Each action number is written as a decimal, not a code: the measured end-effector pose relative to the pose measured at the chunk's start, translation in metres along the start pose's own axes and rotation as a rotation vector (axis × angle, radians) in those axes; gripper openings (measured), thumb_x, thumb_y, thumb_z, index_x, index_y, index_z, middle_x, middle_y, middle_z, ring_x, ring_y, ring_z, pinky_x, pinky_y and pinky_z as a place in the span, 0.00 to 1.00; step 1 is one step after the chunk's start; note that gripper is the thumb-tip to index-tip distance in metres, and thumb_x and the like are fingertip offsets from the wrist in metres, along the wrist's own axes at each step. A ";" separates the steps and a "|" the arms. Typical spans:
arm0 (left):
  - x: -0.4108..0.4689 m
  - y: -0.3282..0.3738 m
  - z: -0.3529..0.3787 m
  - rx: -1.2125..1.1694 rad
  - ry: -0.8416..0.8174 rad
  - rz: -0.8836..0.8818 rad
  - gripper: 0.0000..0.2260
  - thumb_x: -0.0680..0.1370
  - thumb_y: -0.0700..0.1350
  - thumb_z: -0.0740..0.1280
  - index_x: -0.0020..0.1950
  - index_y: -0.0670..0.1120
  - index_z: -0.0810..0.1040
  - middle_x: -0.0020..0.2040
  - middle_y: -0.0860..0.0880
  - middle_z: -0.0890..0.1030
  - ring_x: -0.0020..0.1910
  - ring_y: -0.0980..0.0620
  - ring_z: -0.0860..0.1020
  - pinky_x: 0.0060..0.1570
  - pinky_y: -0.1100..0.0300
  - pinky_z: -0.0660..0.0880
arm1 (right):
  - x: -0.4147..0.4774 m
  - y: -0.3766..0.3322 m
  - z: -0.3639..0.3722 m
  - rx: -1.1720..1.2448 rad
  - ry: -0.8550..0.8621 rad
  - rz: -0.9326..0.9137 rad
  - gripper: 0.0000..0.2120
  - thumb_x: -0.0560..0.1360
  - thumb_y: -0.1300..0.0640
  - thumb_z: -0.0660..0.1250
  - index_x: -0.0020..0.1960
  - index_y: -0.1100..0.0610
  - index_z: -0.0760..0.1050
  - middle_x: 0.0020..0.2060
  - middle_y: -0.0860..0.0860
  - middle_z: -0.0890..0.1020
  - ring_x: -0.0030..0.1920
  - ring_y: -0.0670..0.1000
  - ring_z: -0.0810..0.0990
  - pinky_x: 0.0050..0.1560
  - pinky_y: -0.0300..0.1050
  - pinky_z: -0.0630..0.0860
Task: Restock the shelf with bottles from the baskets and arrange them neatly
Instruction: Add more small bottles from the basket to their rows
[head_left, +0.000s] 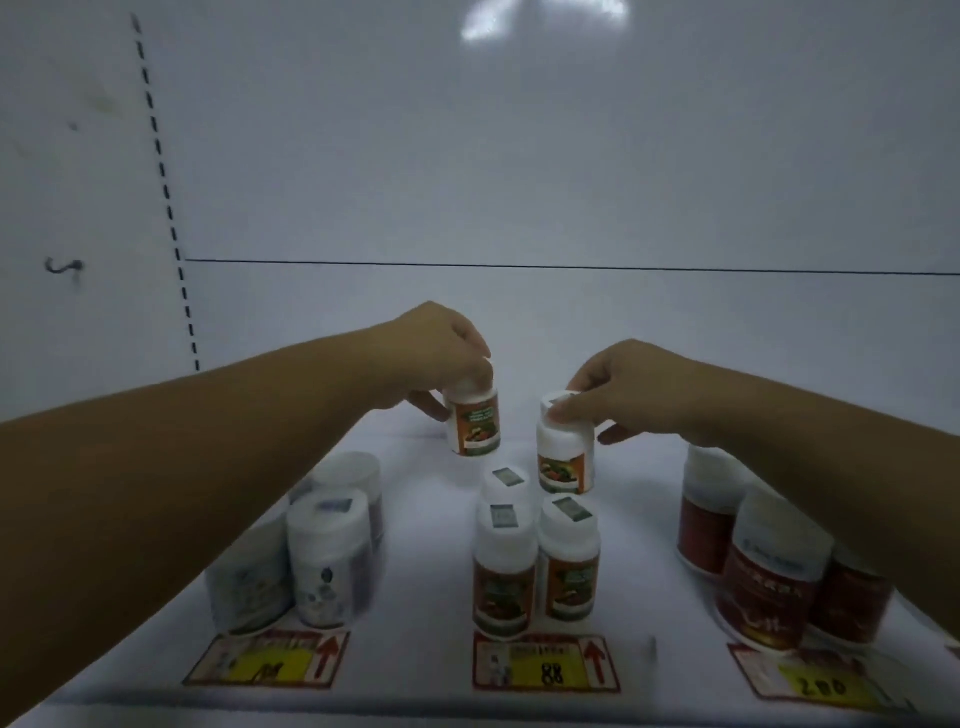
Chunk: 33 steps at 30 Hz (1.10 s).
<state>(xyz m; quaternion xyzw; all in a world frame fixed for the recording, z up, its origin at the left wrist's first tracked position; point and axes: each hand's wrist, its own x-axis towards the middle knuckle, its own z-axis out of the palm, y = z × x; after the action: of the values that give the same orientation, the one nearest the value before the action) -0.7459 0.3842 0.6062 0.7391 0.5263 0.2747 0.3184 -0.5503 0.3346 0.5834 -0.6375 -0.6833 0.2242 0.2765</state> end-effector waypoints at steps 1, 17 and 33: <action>0.006 -0.003 0.005 0.017 -0.041 -0.009 0.07 0.71 0.38 0.71 0.47 0.45 0.78 0.45 0.46 0.78 0.42 0.48 0.78 0.26 0.61 0.79 | 0.001 0.002 0.004 -0.014 -0.033 0.023 0.13 0.71 0.51 0.72 0.49 0.60 0.80 0.46 0.53 0.83 0.46 0.50 0.82 0.42 0.40 0.81; 0.031 -0.027 0.049 0.232 -0.361 -0.015 0.13 0.71 0.45 0.73 0.53 0.43 0.77 0.47 0.45 0.81 0.44 0.48 0.81 0.34 0.58 0.82 | -0.002 0.010 0.031 -0.022 -0.255 0.188 0.11 0.72 0.58 0.71 0.54 0.56 0.78 0.50 0.50 0.83 0.49 0.47 0.82 0.44 0.37 0.81; 0.004 0.017 0.028 0.898 -0.138 0.329 0.32 0.77 0.65 0.51 0.77 0.51 0.50 0.79 0.49 0.49 0.77 0.48 0.44 0.74 0.45 0.46 | -0.034 0.033 -0.023 -0.806 0.182 -0.083 0.34 0.77 0.38 0.53 0.76 0.53 0.50 0.78 0.54 0.49 0.77 0.53 0.45 0.74 0.53 0.47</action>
<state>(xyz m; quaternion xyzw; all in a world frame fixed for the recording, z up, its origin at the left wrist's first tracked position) -0.7137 0.3784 0.6016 0.8934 0.4466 0.0176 -0.0456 -0.5090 0.3030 0.5759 -0.6838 -0.7143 -0.1299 0.0729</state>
